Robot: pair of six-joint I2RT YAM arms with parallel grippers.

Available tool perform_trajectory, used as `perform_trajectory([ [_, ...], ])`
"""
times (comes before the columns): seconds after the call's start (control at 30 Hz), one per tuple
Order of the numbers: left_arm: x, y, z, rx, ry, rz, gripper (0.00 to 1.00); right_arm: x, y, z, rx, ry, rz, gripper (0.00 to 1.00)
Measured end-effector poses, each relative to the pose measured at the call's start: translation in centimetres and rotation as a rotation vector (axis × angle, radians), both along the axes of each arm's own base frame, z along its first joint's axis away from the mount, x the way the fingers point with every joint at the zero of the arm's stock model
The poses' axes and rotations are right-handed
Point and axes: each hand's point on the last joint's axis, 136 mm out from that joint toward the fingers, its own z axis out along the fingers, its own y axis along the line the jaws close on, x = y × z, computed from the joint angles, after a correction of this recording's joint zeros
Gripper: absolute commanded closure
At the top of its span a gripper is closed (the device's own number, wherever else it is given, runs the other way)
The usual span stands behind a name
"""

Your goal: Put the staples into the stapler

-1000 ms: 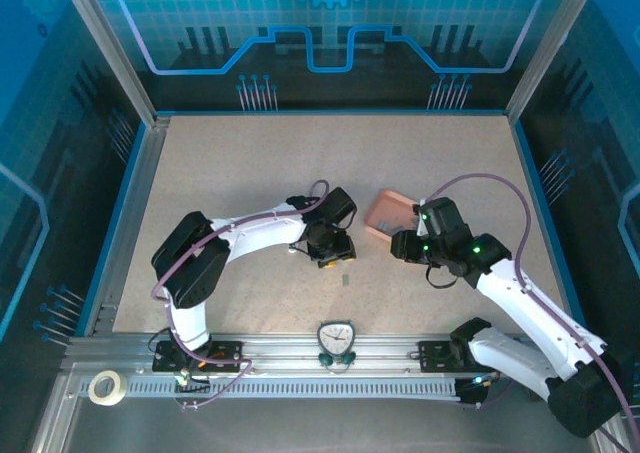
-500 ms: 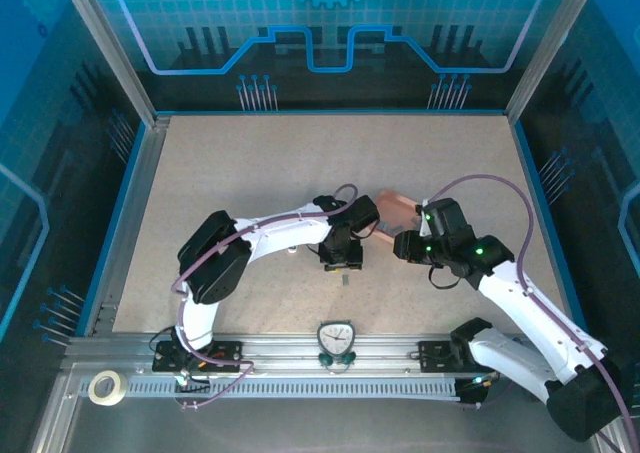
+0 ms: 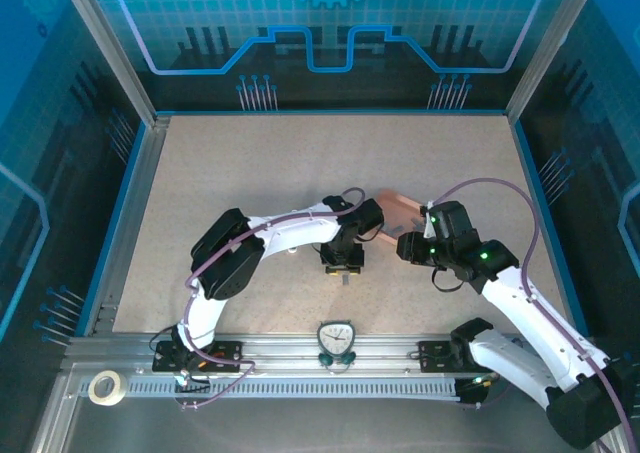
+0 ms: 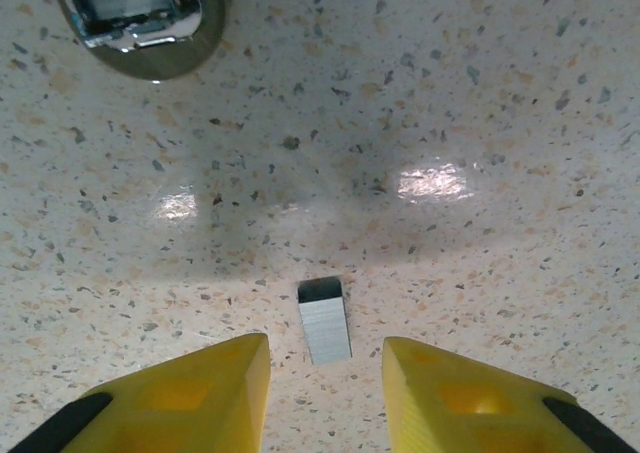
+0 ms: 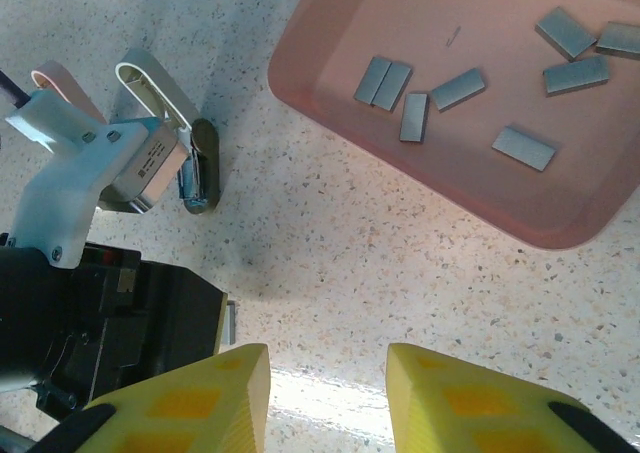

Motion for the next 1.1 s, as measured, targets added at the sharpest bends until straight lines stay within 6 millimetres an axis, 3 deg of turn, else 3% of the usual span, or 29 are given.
perform_trajectory([
  [1.1, -0.5, 0.0, -2.2, 0.087, 0.085, -0.011, 0.71, -0.2, -1.0, 0.3, 0.021, -0.018, -0.028, 0.64],
])
